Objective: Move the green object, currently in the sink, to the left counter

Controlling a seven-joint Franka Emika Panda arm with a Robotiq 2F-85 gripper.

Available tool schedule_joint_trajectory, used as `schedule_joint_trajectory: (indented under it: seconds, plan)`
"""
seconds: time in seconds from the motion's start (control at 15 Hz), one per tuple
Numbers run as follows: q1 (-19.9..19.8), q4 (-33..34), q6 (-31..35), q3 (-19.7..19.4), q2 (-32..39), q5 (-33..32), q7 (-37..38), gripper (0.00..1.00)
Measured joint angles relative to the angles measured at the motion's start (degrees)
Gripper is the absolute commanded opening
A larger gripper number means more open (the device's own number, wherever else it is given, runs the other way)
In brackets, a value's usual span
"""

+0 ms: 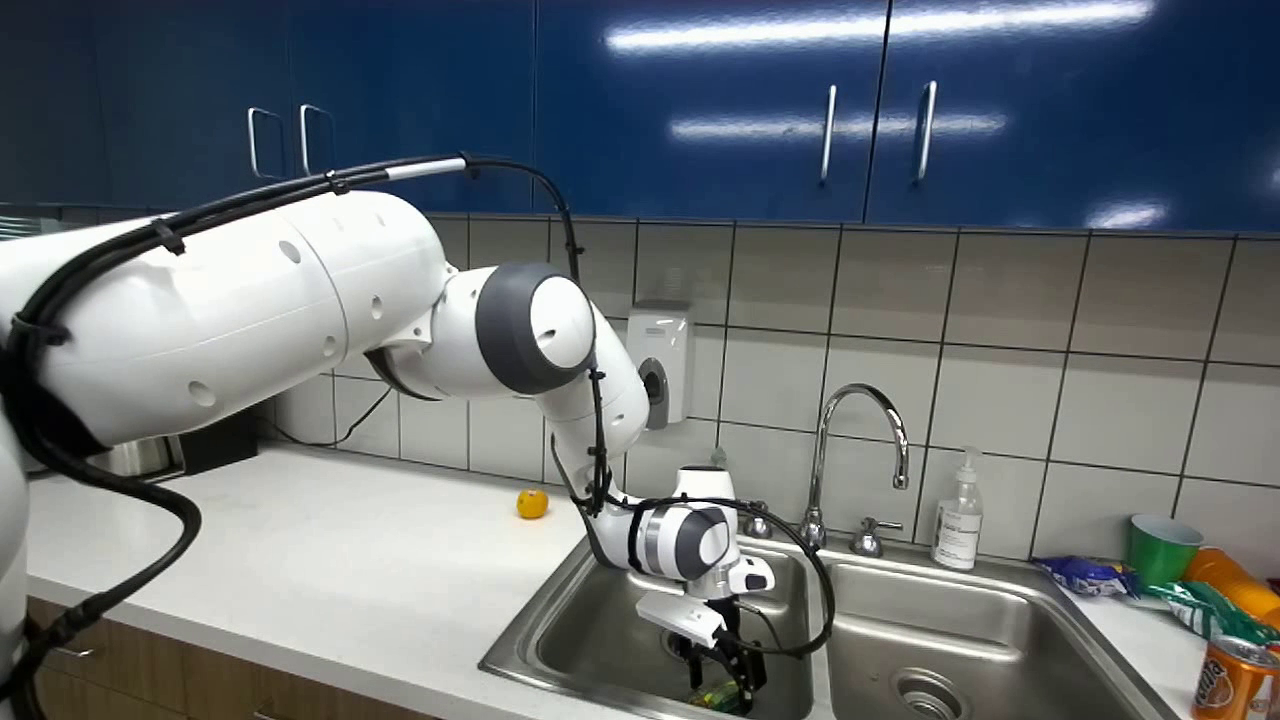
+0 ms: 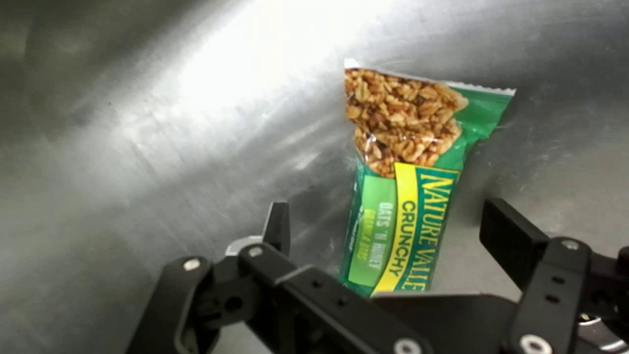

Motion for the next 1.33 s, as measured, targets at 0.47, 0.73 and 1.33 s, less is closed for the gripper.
schedule_joint_trajectory:
  seconds: [0.47, 0.73, 1.33]
  plan:
    - [-0.5, 3.0, -2.1, 0.0, 1.3, 0.1, 0.0, 0.28]
    - [-0.7, 4.2, -3.1, 0.0, 1.8, 0.1, 0.0, 0.19]
    - [-0.6, 5.1, -3.2, 0.0, 1.1, 0.1, 0.1, 0.19]
